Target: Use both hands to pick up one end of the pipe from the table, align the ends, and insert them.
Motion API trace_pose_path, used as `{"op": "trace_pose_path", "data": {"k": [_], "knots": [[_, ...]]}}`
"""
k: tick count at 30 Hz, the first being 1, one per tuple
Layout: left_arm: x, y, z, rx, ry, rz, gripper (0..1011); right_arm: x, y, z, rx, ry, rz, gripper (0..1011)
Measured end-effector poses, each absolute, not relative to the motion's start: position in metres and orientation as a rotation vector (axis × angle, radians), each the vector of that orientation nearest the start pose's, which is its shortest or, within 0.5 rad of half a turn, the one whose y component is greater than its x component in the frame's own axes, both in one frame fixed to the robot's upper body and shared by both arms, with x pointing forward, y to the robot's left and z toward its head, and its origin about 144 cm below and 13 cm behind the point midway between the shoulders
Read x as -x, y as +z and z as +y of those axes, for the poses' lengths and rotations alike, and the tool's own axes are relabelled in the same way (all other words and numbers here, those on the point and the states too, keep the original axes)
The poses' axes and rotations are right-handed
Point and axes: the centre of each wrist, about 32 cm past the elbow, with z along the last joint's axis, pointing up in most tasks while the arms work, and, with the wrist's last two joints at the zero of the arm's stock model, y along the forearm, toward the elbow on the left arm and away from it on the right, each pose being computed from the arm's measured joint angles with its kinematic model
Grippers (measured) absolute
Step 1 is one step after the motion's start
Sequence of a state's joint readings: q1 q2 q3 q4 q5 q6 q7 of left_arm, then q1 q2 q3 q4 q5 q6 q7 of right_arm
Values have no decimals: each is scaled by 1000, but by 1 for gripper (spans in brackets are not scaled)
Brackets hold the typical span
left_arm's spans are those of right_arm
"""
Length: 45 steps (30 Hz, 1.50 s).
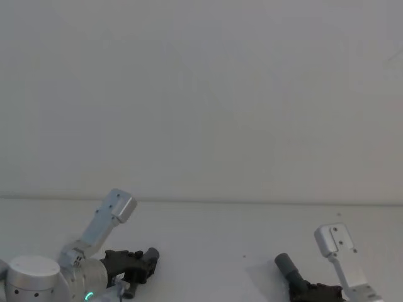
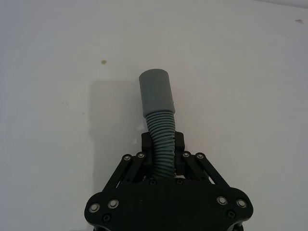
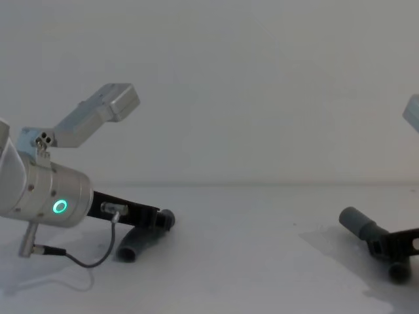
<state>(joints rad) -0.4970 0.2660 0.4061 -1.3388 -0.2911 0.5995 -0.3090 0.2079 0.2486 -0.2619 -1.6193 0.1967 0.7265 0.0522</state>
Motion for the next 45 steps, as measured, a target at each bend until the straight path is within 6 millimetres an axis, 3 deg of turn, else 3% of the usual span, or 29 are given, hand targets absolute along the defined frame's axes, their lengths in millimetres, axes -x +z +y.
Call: {"op": "trace_pose_path", "data": {"k": [19, 31, 45], "knots": [[-554, 1237, 203, -456, 876, 135, 332, -478, 1199, -234, 466, -1123, 179, 213], [-533, 1258, 206, -501, 788, 10, 332, -457, 1187, -262, 390, -964, 61, 213], [-522, 1276, 210, -507, 686, -126, 332, -444, 1179, -292, 267, -850, -70, 213]]}}
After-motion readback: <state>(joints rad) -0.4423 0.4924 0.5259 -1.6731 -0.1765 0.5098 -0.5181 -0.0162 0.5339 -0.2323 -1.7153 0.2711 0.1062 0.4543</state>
